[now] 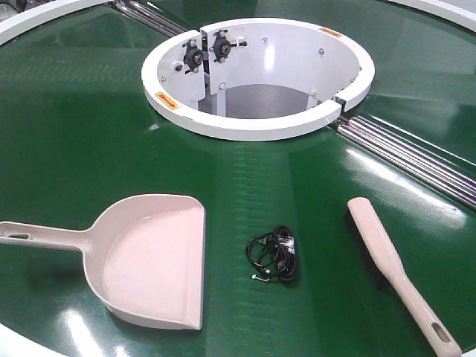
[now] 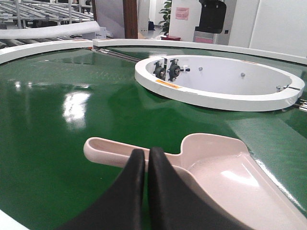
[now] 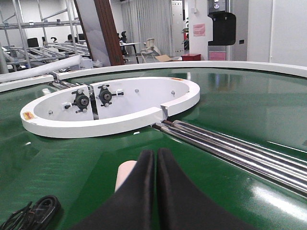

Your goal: Clean and inspect green conveyor with broom and dustpan

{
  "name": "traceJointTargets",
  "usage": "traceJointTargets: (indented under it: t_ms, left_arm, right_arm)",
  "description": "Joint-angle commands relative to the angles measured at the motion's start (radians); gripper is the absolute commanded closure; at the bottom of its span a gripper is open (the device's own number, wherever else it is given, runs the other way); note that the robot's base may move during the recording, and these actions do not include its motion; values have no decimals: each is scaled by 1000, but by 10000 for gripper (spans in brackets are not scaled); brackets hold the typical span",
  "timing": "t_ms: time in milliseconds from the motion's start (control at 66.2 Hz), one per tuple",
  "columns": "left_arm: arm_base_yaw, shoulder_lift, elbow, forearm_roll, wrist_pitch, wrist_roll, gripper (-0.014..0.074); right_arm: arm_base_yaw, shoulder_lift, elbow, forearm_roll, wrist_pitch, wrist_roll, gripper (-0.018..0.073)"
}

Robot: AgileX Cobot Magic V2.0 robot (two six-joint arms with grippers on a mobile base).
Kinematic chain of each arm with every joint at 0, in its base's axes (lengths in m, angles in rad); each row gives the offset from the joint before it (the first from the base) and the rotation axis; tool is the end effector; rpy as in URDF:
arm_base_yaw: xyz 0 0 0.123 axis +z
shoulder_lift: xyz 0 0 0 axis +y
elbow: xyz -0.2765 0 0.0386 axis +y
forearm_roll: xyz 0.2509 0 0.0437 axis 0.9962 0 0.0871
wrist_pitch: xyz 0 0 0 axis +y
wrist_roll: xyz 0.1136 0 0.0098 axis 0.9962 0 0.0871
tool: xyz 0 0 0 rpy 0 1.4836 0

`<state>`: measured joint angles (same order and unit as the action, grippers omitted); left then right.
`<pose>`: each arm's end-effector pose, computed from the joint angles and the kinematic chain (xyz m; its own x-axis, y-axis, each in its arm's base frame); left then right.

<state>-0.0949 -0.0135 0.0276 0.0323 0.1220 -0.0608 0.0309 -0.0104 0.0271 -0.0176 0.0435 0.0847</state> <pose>0.0880 -0.0079 0.1923 -0.0512 -0.0240 -0.9984 0.0894 0.9956 -0.0285 0.0887 0.0027 0.2012 0.0249 0.0679 -0.9974 -0.0319 0.9972 0.0671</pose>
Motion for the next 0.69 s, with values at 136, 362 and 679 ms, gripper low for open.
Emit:
traceJointTargets:
  t_ms: [136, 362, 679]
  left_arm:
    - [0, -14, 30, 0, -79, -3, 603]
    - [0, -14, 30, 0, -79, -3, 603]
    - [0, -14, 30, 0, -79, -3, 603]
  right_arm:
    - [1, -18, 21, -2, -73, -3, 569]
    - [1, -18, 21, -2, -73, -3, 569]
    - [1, -18, 21, -2, -73, -3, 569]
